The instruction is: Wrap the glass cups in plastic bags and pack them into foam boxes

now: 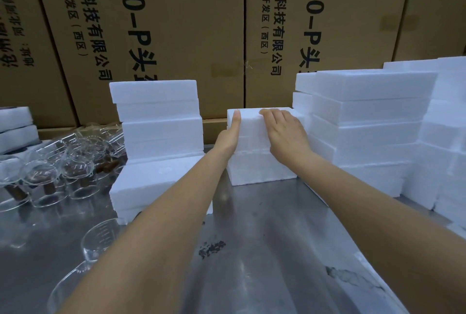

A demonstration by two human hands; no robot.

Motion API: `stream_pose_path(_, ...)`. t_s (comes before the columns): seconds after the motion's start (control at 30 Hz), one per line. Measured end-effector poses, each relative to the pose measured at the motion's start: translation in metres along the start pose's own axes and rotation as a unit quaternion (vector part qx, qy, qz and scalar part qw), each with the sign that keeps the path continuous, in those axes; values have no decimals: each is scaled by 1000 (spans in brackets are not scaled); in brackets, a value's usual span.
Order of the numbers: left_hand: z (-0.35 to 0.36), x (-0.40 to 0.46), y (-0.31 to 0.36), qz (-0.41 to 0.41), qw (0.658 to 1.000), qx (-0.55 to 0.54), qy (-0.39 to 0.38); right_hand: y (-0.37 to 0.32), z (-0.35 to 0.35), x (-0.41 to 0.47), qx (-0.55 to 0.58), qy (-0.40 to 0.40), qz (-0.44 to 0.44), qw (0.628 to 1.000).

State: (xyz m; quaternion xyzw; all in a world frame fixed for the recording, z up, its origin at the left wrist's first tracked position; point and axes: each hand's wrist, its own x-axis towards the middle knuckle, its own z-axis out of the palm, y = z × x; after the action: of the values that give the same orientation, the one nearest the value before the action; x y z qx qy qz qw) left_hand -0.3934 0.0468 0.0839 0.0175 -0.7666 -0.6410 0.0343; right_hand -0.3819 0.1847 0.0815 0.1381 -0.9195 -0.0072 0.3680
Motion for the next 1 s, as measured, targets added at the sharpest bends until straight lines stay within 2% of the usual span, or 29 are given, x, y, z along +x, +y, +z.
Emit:
stream_pose_path(0.23, 3, -20, 1, 17, 997, 70, -24, -1, -13, 1, 48, -46, 43, 997)
stream_pose_path(0.37, 7, -40, 5, -8, 993, 112, 40, -2, -25, -5, 78, -111, 51, 989)
stream_pose_path(0.5, -2, -73, 13, 51, 986, 140, 80, -16, -38, -28, 150, -57, 91, 983)
stream_pose_path(0.6, -32, -102, 12, 143, 976, 118, 116, -31, -44, -58, 276, -19, 168, 946)
stream_pose_path(0.7, -78, -130, 2, 173, 959, 103, 202, -46, -42, -96, 413, -52, 248, 875)
stream_pose_path(0.77, -110, -145, -9, 152, 946, 137, 251, -58, -37, -120, 467, -65, 302, 829)
stream_pose_path(0.83, -136, -155, -23, 97, 945, 181, 253, -70, -33, -144, 486, -80, 341, 800)
stream_pose_path(0.9, -150, -164, -38, 45, 944, 229, 232, -81, -30, -163, 464, -110, 332, 814)
stream_pose_path(1.0, -154, -183, -57, 23, 923, 309, 230, -92, -35, -177, 424, -141, 297, 844)
